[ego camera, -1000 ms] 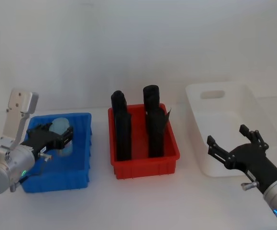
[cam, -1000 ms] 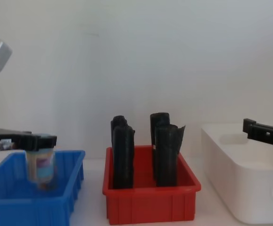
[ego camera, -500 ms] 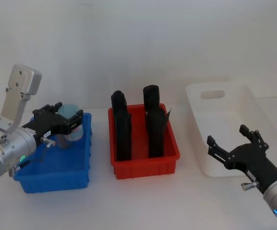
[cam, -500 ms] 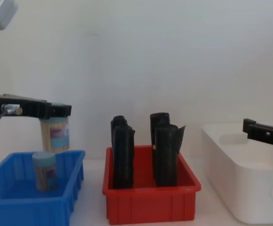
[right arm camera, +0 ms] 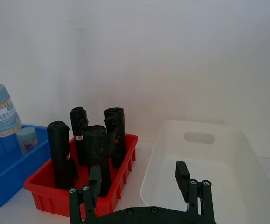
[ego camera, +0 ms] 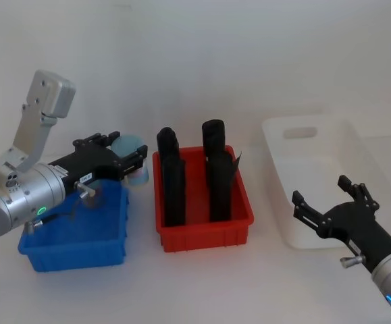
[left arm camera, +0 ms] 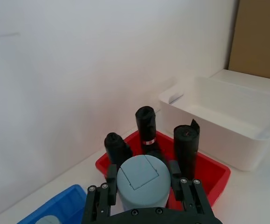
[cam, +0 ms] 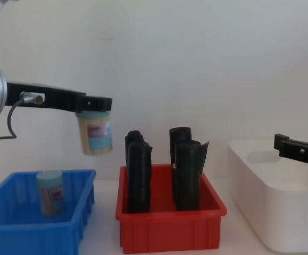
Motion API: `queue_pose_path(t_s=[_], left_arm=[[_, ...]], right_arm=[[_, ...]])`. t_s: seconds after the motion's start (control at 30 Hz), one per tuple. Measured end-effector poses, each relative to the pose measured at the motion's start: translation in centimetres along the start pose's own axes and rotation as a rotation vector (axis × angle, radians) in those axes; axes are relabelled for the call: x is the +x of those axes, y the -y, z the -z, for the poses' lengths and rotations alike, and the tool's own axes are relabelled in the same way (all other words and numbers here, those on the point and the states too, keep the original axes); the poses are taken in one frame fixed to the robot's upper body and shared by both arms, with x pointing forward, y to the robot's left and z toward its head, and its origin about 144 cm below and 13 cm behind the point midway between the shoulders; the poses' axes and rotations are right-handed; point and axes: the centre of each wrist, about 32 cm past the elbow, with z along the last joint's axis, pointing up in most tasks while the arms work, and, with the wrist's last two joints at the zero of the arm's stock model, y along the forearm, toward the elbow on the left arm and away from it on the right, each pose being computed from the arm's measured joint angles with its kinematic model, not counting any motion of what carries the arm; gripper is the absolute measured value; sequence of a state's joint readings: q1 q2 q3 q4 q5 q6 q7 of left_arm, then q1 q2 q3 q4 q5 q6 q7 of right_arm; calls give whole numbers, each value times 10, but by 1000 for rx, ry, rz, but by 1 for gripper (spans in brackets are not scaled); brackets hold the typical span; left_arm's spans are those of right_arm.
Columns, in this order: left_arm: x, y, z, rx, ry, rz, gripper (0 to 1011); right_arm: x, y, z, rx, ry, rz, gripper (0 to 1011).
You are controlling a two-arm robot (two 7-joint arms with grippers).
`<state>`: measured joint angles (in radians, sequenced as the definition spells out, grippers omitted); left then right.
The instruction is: Pick the cotton swabs from the blue box and place them into the white box.
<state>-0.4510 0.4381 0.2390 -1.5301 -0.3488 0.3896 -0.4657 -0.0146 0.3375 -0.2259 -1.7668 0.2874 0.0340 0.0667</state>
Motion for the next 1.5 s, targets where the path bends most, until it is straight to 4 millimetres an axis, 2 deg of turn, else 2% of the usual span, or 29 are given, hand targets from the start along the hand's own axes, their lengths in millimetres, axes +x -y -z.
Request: queue_pose_path(t_s=[0.73,1.17,1.5], left_arm=[[-17,28,-27,-38,-12,324,669],[-23,36,-33,-43,-15,394,669],[-24,38,-35,-45,-16,414,669]], right_arm=[[0,0,0,0,0,0,1002],[0,0,0,0,4,-14,1002],[-3,-1,-3,-1,31,-104,1002]])
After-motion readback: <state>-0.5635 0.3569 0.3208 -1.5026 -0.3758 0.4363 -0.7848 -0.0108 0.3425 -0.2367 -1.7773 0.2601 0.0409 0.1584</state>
